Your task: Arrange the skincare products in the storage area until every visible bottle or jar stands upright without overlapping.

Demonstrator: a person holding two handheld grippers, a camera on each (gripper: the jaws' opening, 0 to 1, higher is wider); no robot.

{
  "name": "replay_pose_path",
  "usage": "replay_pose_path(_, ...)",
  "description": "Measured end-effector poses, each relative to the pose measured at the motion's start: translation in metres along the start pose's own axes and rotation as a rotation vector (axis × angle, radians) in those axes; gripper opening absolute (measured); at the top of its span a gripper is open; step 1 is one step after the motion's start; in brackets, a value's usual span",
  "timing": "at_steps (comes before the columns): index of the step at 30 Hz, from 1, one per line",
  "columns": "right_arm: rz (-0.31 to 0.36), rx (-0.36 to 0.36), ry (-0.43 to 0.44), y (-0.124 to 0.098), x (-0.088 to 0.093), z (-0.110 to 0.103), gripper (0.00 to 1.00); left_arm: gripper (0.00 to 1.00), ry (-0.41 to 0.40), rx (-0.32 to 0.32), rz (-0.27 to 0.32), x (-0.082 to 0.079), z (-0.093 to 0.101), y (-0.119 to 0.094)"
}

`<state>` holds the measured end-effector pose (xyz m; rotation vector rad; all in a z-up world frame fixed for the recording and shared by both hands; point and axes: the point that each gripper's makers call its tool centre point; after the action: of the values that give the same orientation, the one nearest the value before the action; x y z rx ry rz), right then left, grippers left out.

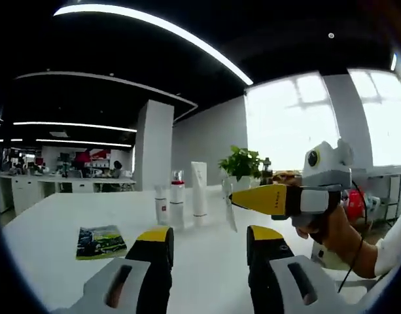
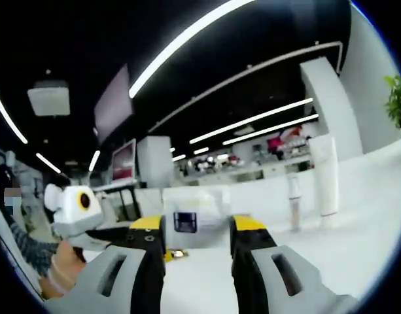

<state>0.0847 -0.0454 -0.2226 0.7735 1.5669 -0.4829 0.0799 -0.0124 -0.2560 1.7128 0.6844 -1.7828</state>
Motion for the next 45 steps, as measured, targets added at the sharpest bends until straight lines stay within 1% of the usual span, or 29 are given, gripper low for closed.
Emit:
replay_pose_path(3,0.004,-0.017,0.006,0.000,0.001,-0.006,0.37,0.30,-0.007,0.032,0.018,-0.003,0.007,0.001)
replay_pose_path(5,0.005,-0.022,0.007,0.000,0.001,-0.008,0.37,0.28,-0.023,0.056,0.027,-0.004,0.012,0.001)
replay_pose_path(6,0.006,-0.022,-0.002,0.000,0.002,-0.010,0.37,0.27,-0.029,0.066,0.019,-0.003,0.014,0.001)
replay_pose_path(9,0.004,-0.025,-0.011,0.000,0.002,-0.012,0.37,0.18,-0.027,0.082,0.009,0.000,0.017,0.001)
replay_pose_path(11,0.005,-0.033,-0.020,0.000,0.004,-0.016,0.37,0.16,-0.027,0.079,0.012,0.001,0.018,0.002)
replay_pose_path(12,0.001,-0.033,-0.027,0.001,0.005,-0.016,0.37,0.14,-0.033,0.094,0.001,0.003,0.021,0.002)
replay_pose_path(13,-0.002,-0.033,-0.030,0.001,0.006,-0.017,0.37,0.10,-0.037,0.101,0.003,0.004,0.022,0.002)
replay_pose_path(15,-0.014,-0.034,-0.046,0.002,0.011,-0.018,0.37,0.05,-0.036,0.110,0.008,0.004,0.024,0.001)
replay_pose_path(18,-0.012,-0.037,-0.046,0.002,0.011,-0.018,0.37,0.01,-0.045,0.101,0.007,0.006,0.022,0.000)
replay_pose_path(19,-0.014,-0.042,-0.042,0.002,0.012,-0.018,0.37,0.01,-0.048,0.096,0.006,0.006,0.020,0.000)
replay_pose_path(23,-0.015,-0.055,-0.046,0.001,0.013,-0.020,0.37,0.00,-0.109,0.115,0.001,0.007,0.020,-0.003)
replay_pose_path(26,-0.018,-0.067,-0.039,0.000,0.014,-0.020,0.37,0.00,-0.125,0.132,-0.005,0.008,0.020,-0.004)
replay_pose_path(29,-0.009,-0.111,-0.020,-0.005,0.013,-0.023,0.38,0.00,-0.163,0.185,-0.015,0.009,0.025,-0.008)
replay_pose_path(30,-0.014,-0.111,-0.008,-0.006,0.014,-0.021,0.37,0.00,-0.180,0.181,-0.012,0.008,0.024,-0.009)
replay_pose_path(32,-0.005,-0.124,0.008,-0.009,0.012,-0.020,0.33,0.00,-0.183,0.203,-0.009,0.007,0.024,-0.011)
replay_pose_path(33,0.005,-0.157,0.062,-0.014,0.009,-0.019,0.34,0.00,-0.214,0.283,-0.024,0.008,0.033,-0.016)
replay_pose_path(34,-0.001,-0.169,0.082,-0.016,0.009,-0.017,0.35,0.00,-0.226,0.311,-0.027,0.007,0.035,-0.019)
replay_pose_path(35,-0.017,-0.209,0.088,-0.020,0.011,-0.018,0.37,0.00,-0.241,0.368,-0.032,0.007,0.040,-0.023)
replay_pose_path(36,-0.028,-0.236,0.075,-0.022,0.013,-0.020,0.38,0.00,-0.255,0.404,-0.039,0.007,0.043,-0.026)
replay_pose_path(37,-0.047,-0.238,0.062,-0.026,0.017,-0.020,0.38,0.00,-0.273,0.431,-0.038,0.006,0.044,-0.028)
replay_pose_path(38,-0.059,-0.264,0.044,-0.030,0.021,-0.023,0.36,0.00,-0.281,0.446,-0.043,0.007,0.045,-0.030)
replay_pose_path(39,-0.076,-0.311,0.038,-0.035,0.025,-0.031,0.34,0.00,-0.289,0.463,-0.050,0.007,0.046,-0.032)
replay_pose_path(41,-0.109,-0.352,0.052,-0.040,0.031,-0.038,0.32,0.00,-0.322,0.515,-0.057,0.007,0.050,-0.037)
replay_pose_path(42,-0.117,-0.387,0.050,-0.043,0.034,-0.044,0.32,0.00,-0.340,0.543,-0.062,0.006,0.053,-0.039)
replay_pose_path(43,-0.121,-0.413,0.065,-0.045,0.035,-0.049,0.31,0.00,-0.354,0.577,-0.068,0.006,0.057,-0.042)
replay_pose_path(44,-0.130,-0.456,0.087,-0.048,0.037,-0.056,0.29,0.00,-0.377,0.613,-0.056,0.003,0.061,-0.045)
replay_pose_path(45,-0.133,-0.488,0.105,-0.050,0.037,-0.061,0.26,0.00,-0.387,0.640,-0.060,0.003,0.064,-0.047)
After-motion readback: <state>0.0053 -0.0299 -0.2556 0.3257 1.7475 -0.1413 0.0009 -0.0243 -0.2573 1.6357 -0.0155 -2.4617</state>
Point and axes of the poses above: the point that each gripper's makers call its tool centre point, and the gripper's own axes: y roughly forward along the fingers, z roughly to its right, x roughly out of its underside, and after that the axes turned 1 degree about y, right-handed
